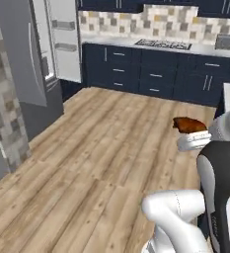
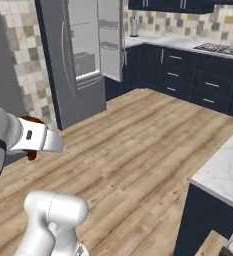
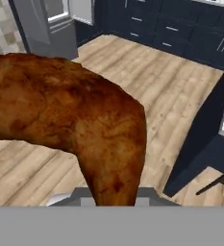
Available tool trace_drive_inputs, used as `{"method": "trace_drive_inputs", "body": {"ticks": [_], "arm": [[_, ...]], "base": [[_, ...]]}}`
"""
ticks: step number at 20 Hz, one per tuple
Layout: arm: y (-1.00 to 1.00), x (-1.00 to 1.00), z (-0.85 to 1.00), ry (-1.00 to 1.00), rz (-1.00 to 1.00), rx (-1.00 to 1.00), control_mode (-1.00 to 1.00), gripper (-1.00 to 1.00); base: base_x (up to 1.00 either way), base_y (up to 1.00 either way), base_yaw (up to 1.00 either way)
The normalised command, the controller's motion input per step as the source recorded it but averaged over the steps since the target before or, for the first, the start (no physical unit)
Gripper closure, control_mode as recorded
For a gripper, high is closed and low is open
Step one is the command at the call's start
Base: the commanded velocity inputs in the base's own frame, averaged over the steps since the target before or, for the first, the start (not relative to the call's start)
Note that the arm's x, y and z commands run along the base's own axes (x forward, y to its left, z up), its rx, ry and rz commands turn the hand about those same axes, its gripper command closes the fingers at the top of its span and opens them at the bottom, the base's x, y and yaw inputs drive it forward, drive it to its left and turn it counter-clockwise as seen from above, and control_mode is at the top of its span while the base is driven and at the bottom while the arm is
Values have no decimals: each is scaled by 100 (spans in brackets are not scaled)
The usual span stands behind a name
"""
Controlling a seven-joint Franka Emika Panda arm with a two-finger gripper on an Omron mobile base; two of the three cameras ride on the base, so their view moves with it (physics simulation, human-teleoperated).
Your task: Transport the chicken drumstick and mushroom to the fridge. Place the chicken drumstick on the rack containing meat and place the mushroom on the rack containing the vegetable, ensuring meats and vegetables are on different racks.
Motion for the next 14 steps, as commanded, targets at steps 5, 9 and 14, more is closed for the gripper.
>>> {"method": "trace_drive_inputs", "body": {"ticks": [5,9,14], "arm": [[0,0,0,0,0,0,100,100],[0,0,0,0,0,0,100,100],[0,0,0,0,0,0,100,100]], "base": [[8,100,62],[10,73,68],[42,7,72]]}}
